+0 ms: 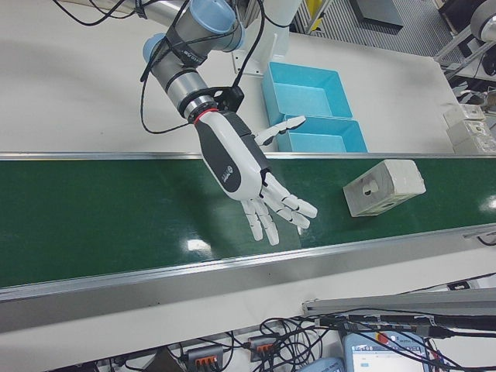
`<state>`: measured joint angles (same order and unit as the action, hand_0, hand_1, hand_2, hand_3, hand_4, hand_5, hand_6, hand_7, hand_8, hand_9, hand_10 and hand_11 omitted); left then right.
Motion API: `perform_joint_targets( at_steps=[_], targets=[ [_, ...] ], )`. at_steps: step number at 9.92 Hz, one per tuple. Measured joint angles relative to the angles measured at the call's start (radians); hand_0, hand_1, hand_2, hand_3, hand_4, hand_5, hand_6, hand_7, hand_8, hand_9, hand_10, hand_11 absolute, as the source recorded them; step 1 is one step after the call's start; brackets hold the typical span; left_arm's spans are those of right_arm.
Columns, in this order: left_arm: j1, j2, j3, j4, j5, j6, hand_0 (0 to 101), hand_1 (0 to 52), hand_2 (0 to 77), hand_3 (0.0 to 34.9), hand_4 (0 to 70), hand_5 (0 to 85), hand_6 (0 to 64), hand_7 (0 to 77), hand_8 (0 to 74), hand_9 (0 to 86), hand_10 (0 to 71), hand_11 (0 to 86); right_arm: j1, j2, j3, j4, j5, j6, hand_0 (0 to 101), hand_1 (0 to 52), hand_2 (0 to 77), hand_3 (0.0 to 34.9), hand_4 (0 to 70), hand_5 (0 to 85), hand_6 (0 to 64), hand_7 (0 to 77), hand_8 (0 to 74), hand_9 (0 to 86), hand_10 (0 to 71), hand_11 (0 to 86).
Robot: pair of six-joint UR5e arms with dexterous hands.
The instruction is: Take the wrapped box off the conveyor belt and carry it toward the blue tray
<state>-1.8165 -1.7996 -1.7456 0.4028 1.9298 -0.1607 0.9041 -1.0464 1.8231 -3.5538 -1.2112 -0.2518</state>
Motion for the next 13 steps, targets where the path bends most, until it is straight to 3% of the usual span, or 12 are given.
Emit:
perform_joint_targets(
  at_steps=[4,5,7,13],
  targets=[
    [0.0,0.0,0.0,0.0,0.0,0.0,0,0.0,0.5,0.0,0.0,0.5,0.0,0.5,0.5,0.5,0.0,0.0,-0.01,0.0,-0.013,0.053,0.029,-0.027,38,7.1,10.9,30.3,2.2,11.5,0.0,12.5,0.0,3.3,2.7,5.4],
    [0.0,0.0,0.0,0.0,0.0,0.0,0,0.0,1.1,0.0,0.0,0.5,0.0,0.5,0.5,0.0,0.5,0.0,-0.022,0.001,-0.027,0.067,0.038,-0.032,38,7.1,12.0,30.2,7.1,13.6,0.0,13.6,0.0,3.3,3.3,5.4],
    [0.0,0.0,0.0,0.0,0.0,0.0,0,0.0,0.5,0.0,0.0,0.5,0.0,0.5,0.5,0.5,0.5,0.0,-0.039,0.001,-0.044,0.091,0.045,-0.036,38,7.1,12.0,30.3,8.7,15.3,0.0,13.6,0.0,3.3,3.3,5.4],
    [0.0,0.0,0.0,0.0,0.0,0.0,0,0.0,1.1,0.0,0.0,0.5,0.0,0.5,0.5,0.0,0.5,0.0,-0.069,0.011,-0.054,0.1,0.043,-0.044,40,8.7,13.1,30.3,12.0,17.5,0.0,16.4,0.0,3.3,3.3,4.4]
  ],
)
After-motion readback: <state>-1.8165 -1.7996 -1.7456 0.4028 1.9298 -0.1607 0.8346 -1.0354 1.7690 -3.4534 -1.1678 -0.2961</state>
